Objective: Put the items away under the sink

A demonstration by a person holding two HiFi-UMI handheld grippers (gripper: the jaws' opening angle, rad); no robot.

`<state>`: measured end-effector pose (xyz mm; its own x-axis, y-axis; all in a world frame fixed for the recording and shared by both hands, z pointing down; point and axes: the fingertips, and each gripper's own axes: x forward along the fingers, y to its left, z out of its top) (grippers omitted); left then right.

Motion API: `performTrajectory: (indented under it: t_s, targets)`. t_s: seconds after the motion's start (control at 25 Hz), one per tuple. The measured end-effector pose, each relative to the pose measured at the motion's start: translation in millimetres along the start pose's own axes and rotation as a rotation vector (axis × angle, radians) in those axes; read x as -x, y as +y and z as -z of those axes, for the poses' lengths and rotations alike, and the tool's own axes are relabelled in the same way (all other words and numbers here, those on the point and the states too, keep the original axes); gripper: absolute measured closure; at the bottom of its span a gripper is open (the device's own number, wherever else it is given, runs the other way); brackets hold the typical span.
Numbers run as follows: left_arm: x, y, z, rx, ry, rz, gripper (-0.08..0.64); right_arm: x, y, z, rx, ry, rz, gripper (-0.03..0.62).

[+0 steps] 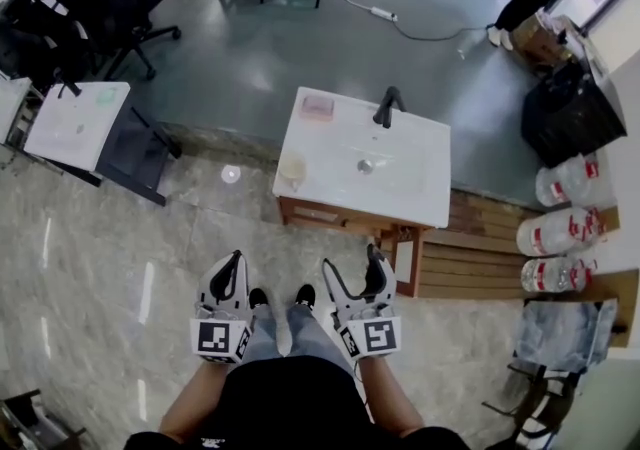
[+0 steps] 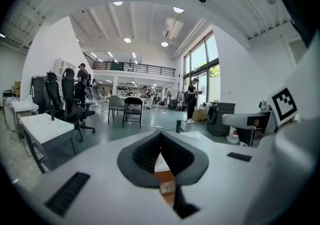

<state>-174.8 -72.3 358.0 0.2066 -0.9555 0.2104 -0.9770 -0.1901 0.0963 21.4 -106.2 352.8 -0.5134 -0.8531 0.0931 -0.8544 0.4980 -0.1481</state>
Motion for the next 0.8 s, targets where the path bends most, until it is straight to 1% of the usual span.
performTrajectory:
  t_s: [0.16, 0.32, 0.44, 0.56, 0.68, 0.8]
  targets:
    - [-30, 16, 37, -0.011, 0.044, 0.044, 0.554, -38, 4, 44, 0.01, 0.063, 0.004, 0.233]
    - [-63, 36, 80, -0.014, 0.09, 0.06, 0.554, -78, 3, 102, -0.006, 0.125, 0.024, 0.233]
    - [-83, 50, 108, -0.01, 0.103, 0.056, 0.554, -106, 4, 146, -0.03, 0.162, 0.032, 0.236]
    - [-103, 64, 132, 0.001, 0.102, 0.049, 0.554, -136, 2, 181, -0.015, 0.187, 0.043, 0.247]
    - [-119, 75, 153, 0.006, 0.11, 0.033, 0.554, -163, -3, 208, 0.007, 0.204, 0.06, 0.261]
    - [-131, 82, 169, 0.012, 0.129, 0.019, 0.554, -187, -11, 226, 0.028, 0.224, 0.07, 0.272]
